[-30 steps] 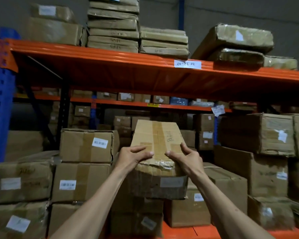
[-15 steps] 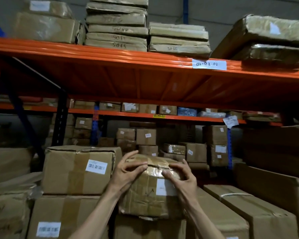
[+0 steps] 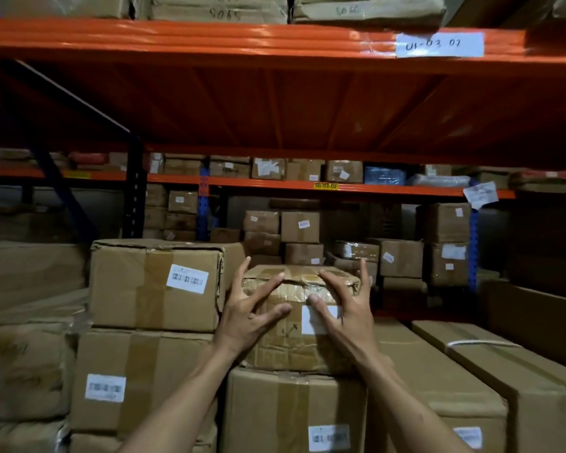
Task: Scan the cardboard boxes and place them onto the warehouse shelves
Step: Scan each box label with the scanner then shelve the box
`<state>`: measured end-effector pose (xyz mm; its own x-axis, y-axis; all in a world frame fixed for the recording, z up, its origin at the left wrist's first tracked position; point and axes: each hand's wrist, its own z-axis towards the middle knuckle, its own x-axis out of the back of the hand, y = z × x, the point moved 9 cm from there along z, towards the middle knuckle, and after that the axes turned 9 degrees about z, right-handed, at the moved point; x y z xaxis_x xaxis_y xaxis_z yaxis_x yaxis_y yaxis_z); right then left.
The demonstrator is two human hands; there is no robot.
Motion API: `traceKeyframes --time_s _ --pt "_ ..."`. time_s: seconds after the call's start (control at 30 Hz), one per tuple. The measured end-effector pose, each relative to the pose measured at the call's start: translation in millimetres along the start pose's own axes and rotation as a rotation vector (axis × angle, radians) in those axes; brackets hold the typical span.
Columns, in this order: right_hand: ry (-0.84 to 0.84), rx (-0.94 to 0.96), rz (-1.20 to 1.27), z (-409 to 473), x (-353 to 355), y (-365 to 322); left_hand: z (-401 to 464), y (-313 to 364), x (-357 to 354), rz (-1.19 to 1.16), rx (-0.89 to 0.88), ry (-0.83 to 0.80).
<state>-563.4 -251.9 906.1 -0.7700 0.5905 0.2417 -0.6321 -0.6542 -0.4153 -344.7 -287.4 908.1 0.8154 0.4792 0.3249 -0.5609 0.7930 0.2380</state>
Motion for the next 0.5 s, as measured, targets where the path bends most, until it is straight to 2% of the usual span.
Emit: traceKeyframes --time_s 0.13,0.23,0.5 --pt "0.048 0.128 -0.327 -22.4 -5.0 5.6 -24.4 0.8 -12.5 0.149 0.062 -0.041" --pt "-0.001 0.233 -0.514 -53.9 -21.5 6.9 -42.8 -2.4 -19.6 0.175 0.051 -0.099" --pt "-0.135 0.124 -0.572 -59.3 -25.8 6.6 -61.7 -9.2 -24.1 0.228 0.179 -0.295"
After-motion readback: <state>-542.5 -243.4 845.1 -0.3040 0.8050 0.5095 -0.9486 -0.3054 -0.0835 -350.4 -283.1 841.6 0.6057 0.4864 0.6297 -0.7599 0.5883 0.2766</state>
